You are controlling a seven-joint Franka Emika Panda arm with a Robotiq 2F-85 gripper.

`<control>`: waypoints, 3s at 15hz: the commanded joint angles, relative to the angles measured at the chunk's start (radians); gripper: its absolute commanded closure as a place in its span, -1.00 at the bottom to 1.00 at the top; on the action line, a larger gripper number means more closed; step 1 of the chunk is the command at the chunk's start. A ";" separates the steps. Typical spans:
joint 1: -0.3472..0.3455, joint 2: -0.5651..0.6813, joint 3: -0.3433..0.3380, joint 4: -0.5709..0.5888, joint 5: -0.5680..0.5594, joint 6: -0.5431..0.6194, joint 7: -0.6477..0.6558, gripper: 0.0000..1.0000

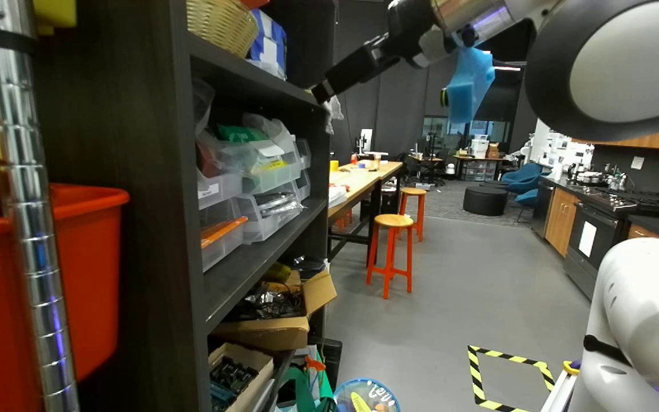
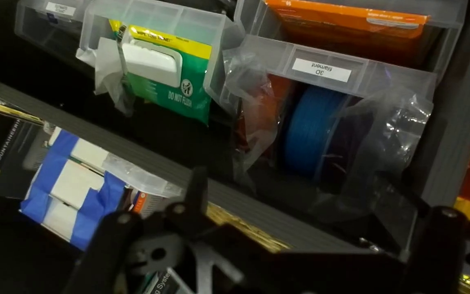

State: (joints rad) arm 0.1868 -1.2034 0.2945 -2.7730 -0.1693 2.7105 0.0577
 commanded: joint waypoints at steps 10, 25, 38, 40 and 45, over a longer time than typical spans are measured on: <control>-0.046 0.048 -0.009 0.137 0.128 0.309 0.057 -1.00; -0.291 0.261 0.155 0.332 0.139 0.423 0.079 -1.00; -0.416 0.249 0.221 0.393 0.154 0.325 0.105 -1.00; -0.408 0.283 0.216 0.472 0.148 0.140 0.132 -1.00; -0.404 0.346 0.210 0.635 0.160 -0.097 0.305 -1.00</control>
State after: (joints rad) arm -0.2113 -0.9123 0.5085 -2.2393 -0.0125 2.6990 0.2776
